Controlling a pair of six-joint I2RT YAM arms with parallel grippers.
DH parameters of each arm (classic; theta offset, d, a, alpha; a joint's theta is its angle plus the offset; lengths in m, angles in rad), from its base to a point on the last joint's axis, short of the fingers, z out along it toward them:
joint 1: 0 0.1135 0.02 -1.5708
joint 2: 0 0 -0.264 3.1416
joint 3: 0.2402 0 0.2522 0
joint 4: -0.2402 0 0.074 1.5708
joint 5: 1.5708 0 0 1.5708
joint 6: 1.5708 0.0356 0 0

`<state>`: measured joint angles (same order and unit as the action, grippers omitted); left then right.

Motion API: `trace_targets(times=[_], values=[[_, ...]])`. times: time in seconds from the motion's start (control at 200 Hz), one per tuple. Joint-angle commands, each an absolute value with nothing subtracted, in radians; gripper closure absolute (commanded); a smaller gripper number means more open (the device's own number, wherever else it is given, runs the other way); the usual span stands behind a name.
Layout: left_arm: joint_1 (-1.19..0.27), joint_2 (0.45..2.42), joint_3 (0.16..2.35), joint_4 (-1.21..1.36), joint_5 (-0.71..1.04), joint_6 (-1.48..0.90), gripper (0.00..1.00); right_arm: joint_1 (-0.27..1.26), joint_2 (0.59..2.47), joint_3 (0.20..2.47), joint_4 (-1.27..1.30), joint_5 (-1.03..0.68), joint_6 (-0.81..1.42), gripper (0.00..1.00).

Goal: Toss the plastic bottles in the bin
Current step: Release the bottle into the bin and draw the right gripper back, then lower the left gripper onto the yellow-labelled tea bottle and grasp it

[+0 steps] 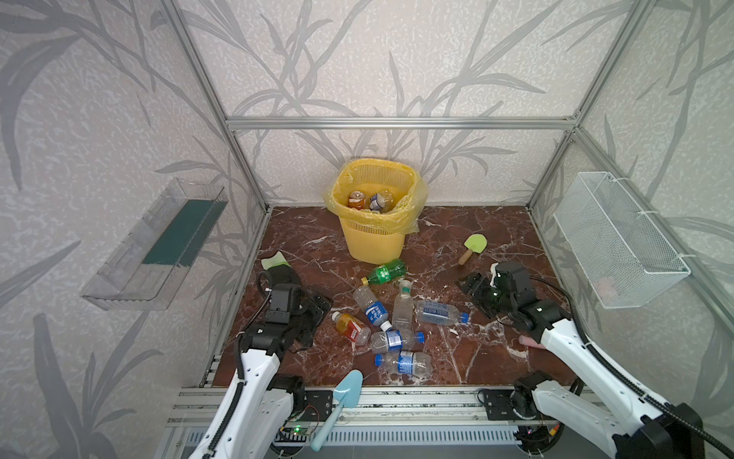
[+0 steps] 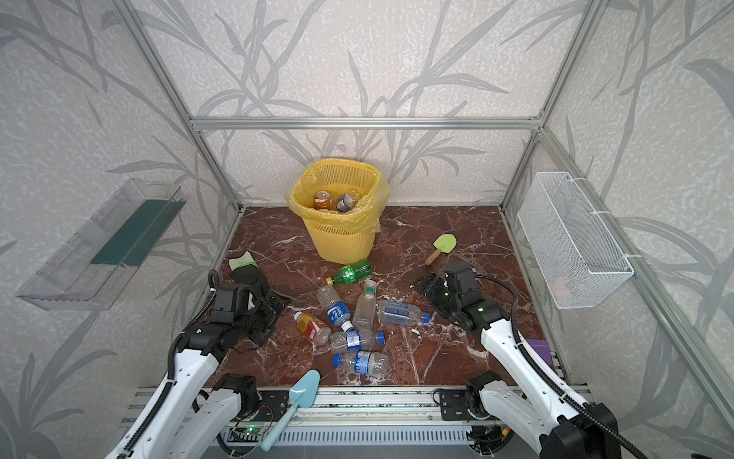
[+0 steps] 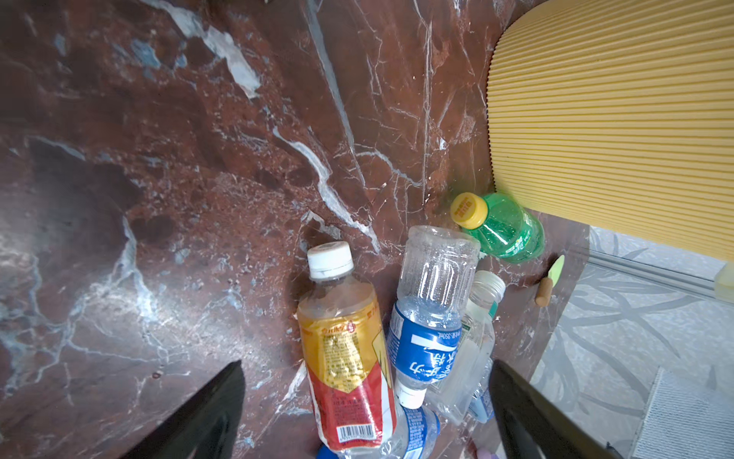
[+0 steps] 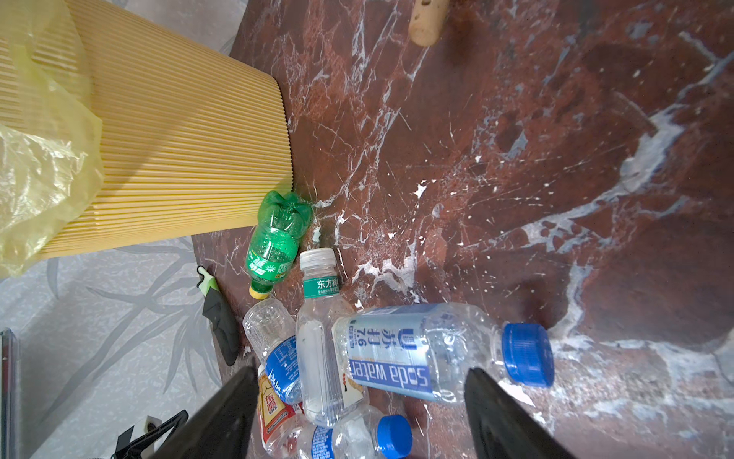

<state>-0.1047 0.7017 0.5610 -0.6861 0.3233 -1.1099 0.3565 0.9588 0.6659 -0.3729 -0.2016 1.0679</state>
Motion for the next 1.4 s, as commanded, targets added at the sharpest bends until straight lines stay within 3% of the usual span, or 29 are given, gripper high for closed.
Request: trace_targets(times=[0.0,0.285,0.85,1.15,1.395], values=[[-0.136,0.666,0.547,-0.679,0.354,-1.194,0.05,0.36,0.946,0.648,-0.395,-0.189,1.068,0.18],[-0.312,0.67,0.476,-0.619,0.298,-1.373,0.05,0.36,0.945,0.632,-0.382,-0.18,1.069,0.19],[-0.421,0.759,0.396,-0.467,0.273,-1.505,0.08,0.36,0.915,0.597,-0.358,-0.152,1.068,0.22],[-0.452,0.83,0.349,-0.338,0.263,-1.547,0.15,0.361,0.916,0.587,-0.347,-0.147,1.074,0.23],[-0.459,0.881,0.361,-0.354,0.259,-1.552,0.27,0.36,0.91,0.583,-0.351,-0.143,1.072,0.24]])
